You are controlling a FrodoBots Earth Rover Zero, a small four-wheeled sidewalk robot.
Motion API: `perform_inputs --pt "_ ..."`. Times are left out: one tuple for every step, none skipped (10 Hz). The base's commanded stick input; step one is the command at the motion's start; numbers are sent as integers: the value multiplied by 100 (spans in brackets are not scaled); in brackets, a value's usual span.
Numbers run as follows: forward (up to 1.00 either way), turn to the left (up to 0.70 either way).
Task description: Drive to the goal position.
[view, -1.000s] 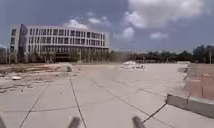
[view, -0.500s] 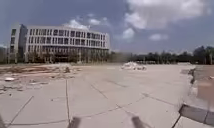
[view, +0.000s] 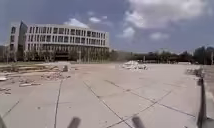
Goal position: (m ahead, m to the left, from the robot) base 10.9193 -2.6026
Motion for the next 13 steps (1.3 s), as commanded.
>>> perform_inputs --pt "70 -35" --pt "70 -19" --pt "70 0" --pt "70 0" --pt "70 0" --pt "70 0" --pt "70 0" --pt "70 0" --pt "70 0" --pt "70 0" --pt "70 0" --pt "70 0" --pt "70 0"
